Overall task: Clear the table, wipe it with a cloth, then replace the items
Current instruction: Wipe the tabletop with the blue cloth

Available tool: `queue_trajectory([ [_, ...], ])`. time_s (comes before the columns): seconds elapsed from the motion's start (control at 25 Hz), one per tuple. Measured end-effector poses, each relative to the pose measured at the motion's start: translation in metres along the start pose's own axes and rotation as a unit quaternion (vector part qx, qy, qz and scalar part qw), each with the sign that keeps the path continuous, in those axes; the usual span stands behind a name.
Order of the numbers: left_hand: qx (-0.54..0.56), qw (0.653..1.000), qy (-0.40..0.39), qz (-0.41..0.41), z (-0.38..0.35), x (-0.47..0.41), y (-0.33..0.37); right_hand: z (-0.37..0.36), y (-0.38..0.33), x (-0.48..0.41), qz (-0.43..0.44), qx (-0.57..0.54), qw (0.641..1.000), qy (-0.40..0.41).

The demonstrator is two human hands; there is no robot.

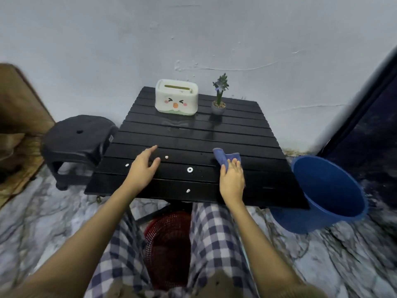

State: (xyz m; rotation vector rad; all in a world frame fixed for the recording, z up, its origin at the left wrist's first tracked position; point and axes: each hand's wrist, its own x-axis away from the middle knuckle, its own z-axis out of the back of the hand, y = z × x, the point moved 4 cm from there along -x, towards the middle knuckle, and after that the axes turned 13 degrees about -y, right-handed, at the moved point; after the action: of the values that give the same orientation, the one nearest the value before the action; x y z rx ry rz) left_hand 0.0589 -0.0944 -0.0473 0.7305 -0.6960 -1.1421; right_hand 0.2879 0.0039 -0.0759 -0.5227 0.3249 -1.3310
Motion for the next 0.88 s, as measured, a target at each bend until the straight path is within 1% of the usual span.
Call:
queue_trajectory([
  [0.12,-0.013,1.000,0.022,0.017,0.015,0.012,-0.018,-0.019,-0.034,0.010,0.037,-0.042,0.998,-0.025],
  [0.24,-0.004,0.999,0.039,0.034,0.027,0.025,-0.031,-0.032,-0.057,0.016,0.053,-0.078,0.994,-0.059],
  [0.44,0.003,0.996,0.073,0.047,0.042,0.040,-0.045,-0.053,-0.091,0.029,0.092,-0.111,0.982,-0.119],
  [0.72,0.019,0.994,0.086,0.066,0.047,0.053,-0.059,-0.071,-0.122,0.048,0.129,-0.134,0.966,-0.181],
  [0.8,0.016,0.993,0.085,0.076,0.047,0.055,-0.065,-0.064,-0.123,0.043,0.131,-0.168,0.959,-0.185],
  [0.88,0.003,0.993,0.079,0.082,0.046,0.055,-0.071,-0.054,-0.117,0.029,0.108,-0.238,0.949,-0.175],
])
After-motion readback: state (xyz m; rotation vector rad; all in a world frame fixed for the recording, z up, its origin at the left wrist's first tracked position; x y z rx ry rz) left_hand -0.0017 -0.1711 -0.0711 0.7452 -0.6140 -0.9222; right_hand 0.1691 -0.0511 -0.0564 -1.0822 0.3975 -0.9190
